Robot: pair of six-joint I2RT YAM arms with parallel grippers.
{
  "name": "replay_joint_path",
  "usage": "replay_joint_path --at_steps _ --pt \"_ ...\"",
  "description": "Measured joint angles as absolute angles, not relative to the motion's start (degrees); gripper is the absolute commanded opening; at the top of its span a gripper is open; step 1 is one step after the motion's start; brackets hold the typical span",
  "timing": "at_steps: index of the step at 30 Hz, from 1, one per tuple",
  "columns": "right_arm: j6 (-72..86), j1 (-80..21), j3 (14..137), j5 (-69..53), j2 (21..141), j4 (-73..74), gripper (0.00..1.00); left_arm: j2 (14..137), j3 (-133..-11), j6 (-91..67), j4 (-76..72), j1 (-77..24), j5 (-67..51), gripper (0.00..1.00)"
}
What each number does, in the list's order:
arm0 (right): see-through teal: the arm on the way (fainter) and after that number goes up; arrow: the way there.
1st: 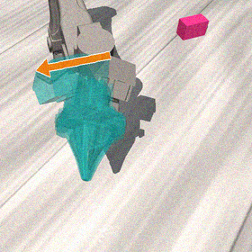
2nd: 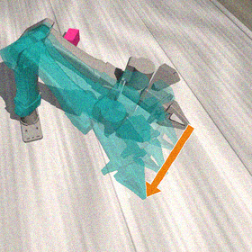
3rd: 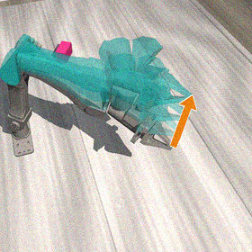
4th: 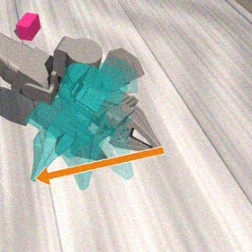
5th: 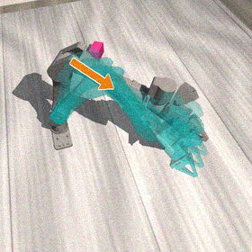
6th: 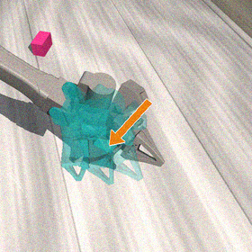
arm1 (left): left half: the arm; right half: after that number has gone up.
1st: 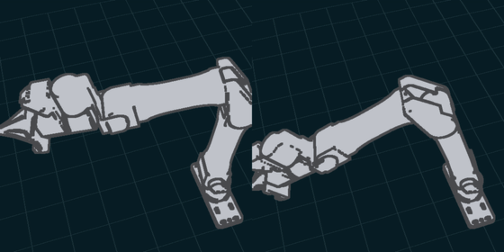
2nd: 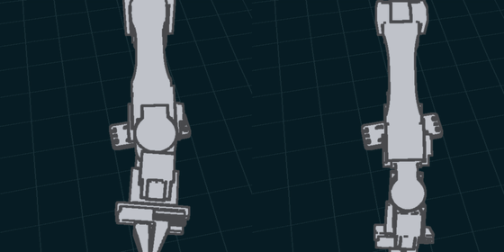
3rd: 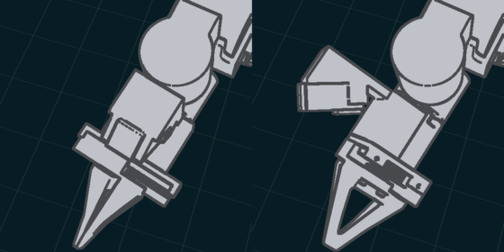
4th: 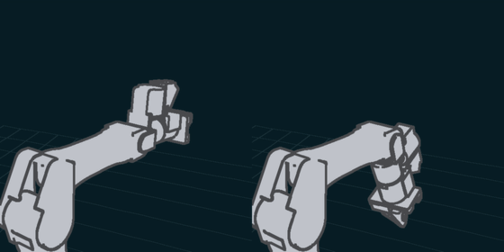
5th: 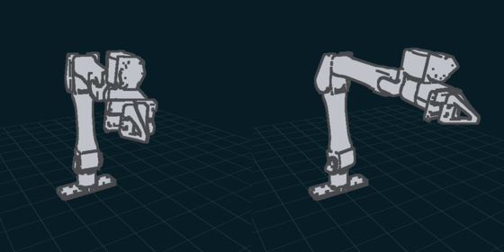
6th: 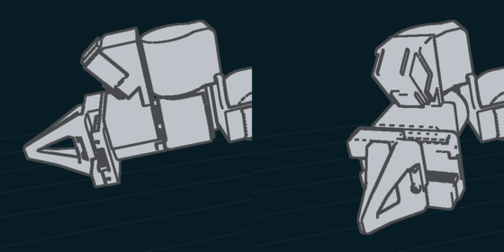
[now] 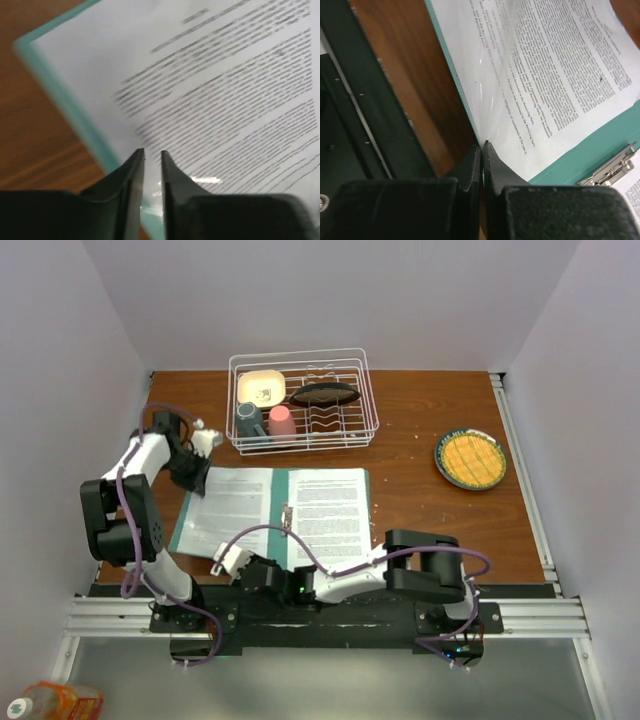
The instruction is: Put the files into the folder
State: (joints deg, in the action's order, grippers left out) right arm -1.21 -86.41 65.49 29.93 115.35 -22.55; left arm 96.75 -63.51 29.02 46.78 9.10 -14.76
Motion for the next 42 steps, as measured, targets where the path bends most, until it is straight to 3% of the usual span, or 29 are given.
replay_joint_path --at_steps 3,6,9,13,24,31,36,42 --pt "0.25 -85.86 61.87 32.93 111.57 -22.7 0.0 95.66 -75.96 27.59 50.72 9.13 -14.26 0.73" --pt "1.37 -85.8 58.59 35.07 108.14 -22.59 0.0 92.95 -88.9 25.39 50.39 9.41 -12.45 1.0" --pt "2.92 -85.82 54.63 36.18 103.02 -22.26 0.0 87.92 -98.65 22.74 48.05 10.13 -10.31 1.0" --pt "6.94 -85.82 47.16 36.42 92.27 -23.27 0.0 80.34 -102.15 20.1 45.54 10.55 -9.45 1.0" --pt "34.04 -85.86 12.14 38.28 46.02 -30.96 0.0 82.26 -92.36 16.1 47.48 10.55 -14.33 1.0" --pt "57.17 -85.84 8.73 43.48 26.28 -17.72 0.0 81.97 -90.54 15.49 47.55 10.55 -16.64 1.0" --pt "63.64 -85.82 8.8 45.34 22.96 -18.98 0.0 80.25 -87.53 15.49 47.13 10.52 -17.87 1.0" --pt "57.1 -85.78 18.41 41.45 37.67 -25.17 0.0 79.66 -85.52 15.49 46.65 10.55 -19.09 1.0"
